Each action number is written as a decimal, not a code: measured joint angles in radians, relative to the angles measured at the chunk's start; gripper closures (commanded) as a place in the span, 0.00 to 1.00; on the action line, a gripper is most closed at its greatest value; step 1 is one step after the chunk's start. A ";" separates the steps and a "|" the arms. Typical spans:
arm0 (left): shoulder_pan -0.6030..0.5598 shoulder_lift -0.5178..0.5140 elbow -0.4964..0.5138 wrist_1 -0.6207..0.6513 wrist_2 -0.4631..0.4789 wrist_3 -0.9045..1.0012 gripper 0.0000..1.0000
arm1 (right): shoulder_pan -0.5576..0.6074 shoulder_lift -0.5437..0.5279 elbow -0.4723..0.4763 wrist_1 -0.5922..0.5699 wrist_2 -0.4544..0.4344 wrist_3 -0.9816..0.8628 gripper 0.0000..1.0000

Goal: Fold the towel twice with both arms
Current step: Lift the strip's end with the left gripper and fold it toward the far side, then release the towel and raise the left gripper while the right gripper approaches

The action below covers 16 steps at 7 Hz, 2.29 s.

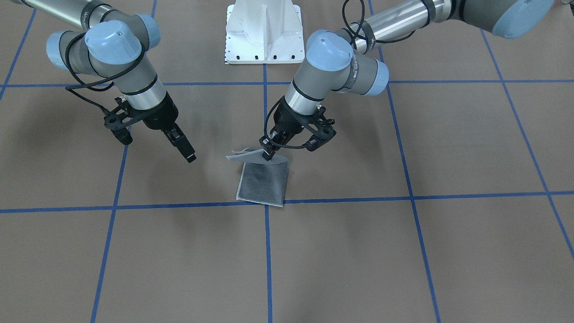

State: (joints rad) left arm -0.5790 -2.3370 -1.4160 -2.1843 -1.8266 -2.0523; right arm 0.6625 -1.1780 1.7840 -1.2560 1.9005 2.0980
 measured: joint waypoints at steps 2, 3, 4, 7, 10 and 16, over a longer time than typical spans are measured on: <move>-0.043 -0.082 0.142 -0.015 -0.002 0.006 0.93 | 0.000 0.000 -0.010 0.001 -0.001 -0.008 0.00; -0.062 -0.106 0.203 -0.040 -0.001 0.008 0.09 | 0.000 0.000 -0.016 0.001 -0.001 -0.009 0.00; -0.076 -0.134 0.278 -0.078 0.001 0.009 0.00 | -0.001 0.000 -0.020 0.001 -0.001 -0.010 0.00; -0.117 -0.229 0.416 -0.138 0.026 0.005 0.00 | -0.004 0.000 -0.022 0.002 -0.002 -0.010 0.00; -0.167 -0.234 0.391 -0.137 -0.032 0.004 0.00 | -0.011 0.045 -0.064 0.004 -0.012 -0.007 0.00; -0.335 0.139 0.054 -0.138 -0.349 0.063 0.01 | -0.028 0.315 -0.373 0.136 -0.088 -0.214 0.04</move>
State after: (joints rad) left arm -0.9135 -2.1976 -1.3616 -2.3220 -2.1761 -1.9892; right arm 0.6343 -0.8628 1.4112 -1.1198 1.8123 1.8842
